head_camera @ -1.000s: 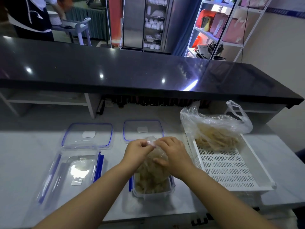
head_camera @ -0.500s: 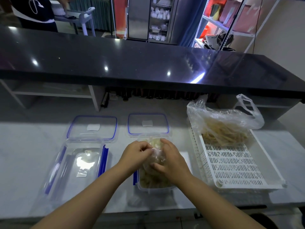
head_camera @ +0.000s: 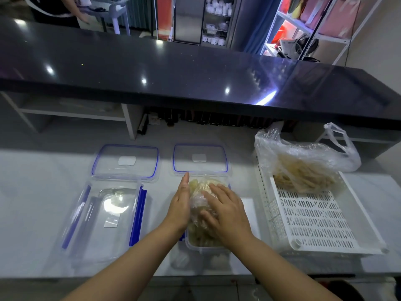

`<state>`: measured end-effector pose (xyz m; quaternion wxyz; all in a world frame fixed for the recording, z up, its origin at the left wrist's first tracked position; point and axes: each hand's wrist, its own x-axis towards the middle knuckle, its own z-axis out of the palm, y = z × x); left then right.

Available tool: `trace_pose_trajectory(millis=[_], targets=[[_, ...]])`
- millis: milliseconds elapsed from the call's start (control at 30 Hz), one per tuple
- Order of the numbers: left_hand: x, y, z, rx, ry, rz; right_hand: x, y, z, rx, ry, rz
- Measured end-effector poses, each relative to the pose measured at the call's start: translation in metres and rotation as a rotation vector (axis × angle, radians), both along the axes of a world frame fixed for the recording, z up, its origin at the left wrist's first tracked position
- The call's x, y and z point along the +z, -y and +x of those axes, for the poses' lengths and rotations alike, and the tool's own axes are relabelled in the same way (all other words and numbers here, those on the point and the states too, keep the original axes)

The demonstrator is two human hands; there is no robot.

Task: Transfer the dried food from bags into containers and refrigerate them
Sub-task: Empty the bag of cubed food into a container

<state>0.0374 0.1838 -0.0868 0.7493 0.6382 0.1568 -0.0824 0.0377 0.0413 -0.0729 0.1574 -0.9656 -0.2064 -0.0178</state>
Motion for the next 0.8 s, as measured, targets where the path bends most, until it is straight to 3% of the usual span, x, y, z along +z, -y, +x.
trace_pose_trajectory(millis=[300,567,800], targets=[[0.003,0.000,-0.002,0.055,0.089,0.148,0.011,-0.011,0.034,-0.024,-0.079,-0.055],[-0.013,0.001,0.005,0.022,0.003,0.036,0.014,-0.001,0.006,0.014,-0.226,-0.015],[-0.014,0.000,0.007,0.010,-0.013,0.014,0.007,0.004,0.000,0.039,-0.188,-0.075]])
